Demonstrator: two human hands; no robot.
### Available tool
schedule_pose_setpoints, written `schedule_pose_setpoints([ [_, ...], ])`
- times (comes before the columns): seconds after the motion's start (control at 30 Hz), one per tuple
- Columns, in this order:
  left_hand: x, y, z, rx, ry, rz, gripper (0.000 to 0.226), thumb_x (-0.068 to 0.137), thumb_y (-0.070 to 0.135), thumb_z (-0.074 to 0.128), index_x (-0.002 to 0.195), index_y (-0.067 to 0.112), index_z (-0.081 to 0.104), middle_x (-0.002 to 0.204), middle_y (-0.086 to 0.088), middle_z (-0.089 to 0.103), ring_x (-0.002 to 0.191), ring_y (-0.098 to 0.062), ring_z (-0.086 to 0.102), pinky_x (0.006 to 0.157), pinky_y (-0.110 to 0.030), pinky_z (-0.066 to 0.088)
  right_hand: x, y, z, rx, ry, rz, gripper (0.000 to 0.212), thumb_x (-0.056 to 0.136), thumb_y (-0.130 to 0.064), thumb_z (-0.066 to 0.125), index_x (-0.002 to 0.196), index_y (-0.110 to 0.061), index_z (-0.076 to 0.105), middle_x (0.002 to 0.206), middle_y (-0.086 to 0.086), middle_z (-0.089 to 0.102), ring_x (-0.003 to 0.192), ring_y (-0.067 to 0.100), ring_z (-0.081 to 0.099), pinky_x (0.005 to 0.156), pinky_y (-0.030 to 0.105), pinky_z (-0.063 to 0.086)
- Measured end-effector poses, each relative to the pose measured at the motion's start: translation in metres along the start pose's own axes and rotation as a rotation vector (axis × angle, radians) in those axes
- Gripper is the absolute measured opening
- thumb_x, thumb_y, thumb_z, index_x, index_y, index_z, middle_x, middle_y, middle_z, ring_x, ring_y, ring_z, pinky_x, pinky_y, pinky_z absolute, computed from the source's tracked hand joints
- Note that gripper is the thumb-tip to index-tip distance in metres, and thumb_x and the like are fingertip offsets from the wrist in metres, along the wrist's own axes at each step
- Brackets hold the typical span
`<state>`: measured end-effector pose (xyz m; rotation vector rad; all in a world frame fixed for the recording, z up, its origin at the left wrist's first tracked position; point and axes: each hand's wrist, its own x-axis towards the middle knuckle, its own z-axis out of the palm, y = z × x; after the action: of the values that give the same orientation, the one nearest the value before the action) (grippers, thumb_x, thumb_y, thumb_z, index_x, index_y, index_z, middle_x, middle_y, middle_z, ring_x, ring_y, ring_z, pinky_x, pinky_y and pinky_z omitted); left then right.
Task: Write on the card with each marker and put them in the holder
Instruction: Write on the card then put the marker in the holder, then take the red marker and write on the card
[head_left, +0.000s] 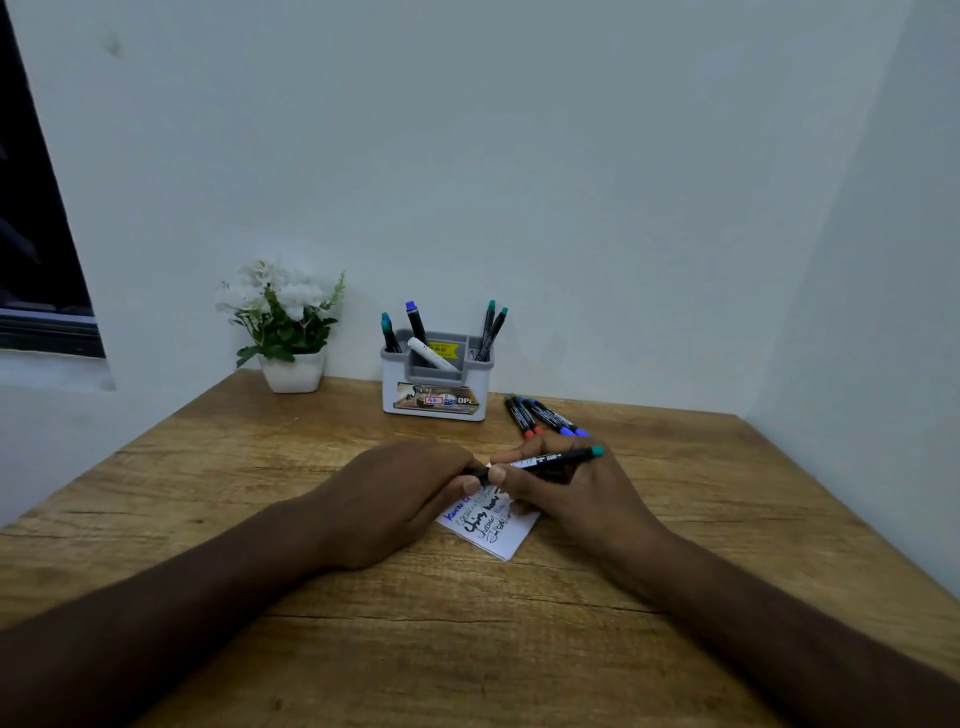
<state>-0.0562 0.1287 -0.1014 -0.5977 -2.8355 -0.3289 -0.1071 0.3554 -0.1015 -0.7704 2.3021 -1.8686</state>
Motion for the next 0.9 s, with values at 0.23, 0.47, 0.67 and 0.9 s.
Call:
schedule_pose_setpoints([
  [0.23, 0.002, 0.011, -0.001, 0.026, 0.004, -0.045, 0.032, 0.109, 0.051, 0.029, 0.123, 0.039, 0.055, 0.108, 0.017, 0.062, 0.096, -0.002, 0.054, 0.088, -0.033, 0.049, 0.002, 0.002, 0.003, 0.029, -0.019, 0.023, 0.008, 0.089, -0.029, 0.086, 0.092, -0.023, 0.082, 0.089, 0.007, 0.082, 0.083, 0.019, 0.077, 0.075, 0.032, 0.063],
  [0.47, 0.008, 0.024, 0.000, 0.014, 0.090, -0.077, 0.028, 0.111, 0.046, 0.033, 0.133, 0.035, 0.045, 0.114, 0.015, 0.063, 0.097, -0.006, 0.058, 0.085, -0.032, 0.049, 0.003, 0.003, 0.007, -0.070, 0.002, -0.023, 0.020, 0.089, -0.036, 0.085, 0.106, -0.029, 0.075, 0.100, -0.004, 0.082, 0.081, 0.011, 0.077, 0.073, 0.027, 0.062],
  [0.67, 0.017, 0.007, -0.001, -0.302, 0.281, -0.172, 0.008, 0.109, 0.034, 0.047, 0.109, 0.029, 0.053, 0.086, 0.018, 0.064, 0.085, 0.006, 0.061, 0.066, -0.015, 0.041, 0.004, 0.003, 0.008, -0.083, -0.044, 0.050, 0.042, 0.083, -0.043, 0.088, 0.118, -0.031, 0.067, 0.097, -0.002, 0.081, 0.080, 0.012, 0.076, 0.078, 0.032, 0.062],
  [0.9, 0.085, -0.024, -0.059, -0.318, 0.671, -0.308, 0.017, 0.091, 0.046, 0.077, 0.093, 0.029, 0.082, 0.072, 0.024, 0.069, 0.073, 0.003, 0.069, 0.066, -0.002, 0.043, 0.000, -0.001, 0.008, -0.121, -0.077, 0.049, 0.023, 0.087, -0.036, 0.086, 0.104, -0.026, 0.074, 0.084, -0.003, 0.077, 0.070, -0.003, 0.067, 0.065, 0.016, 0.053],
])
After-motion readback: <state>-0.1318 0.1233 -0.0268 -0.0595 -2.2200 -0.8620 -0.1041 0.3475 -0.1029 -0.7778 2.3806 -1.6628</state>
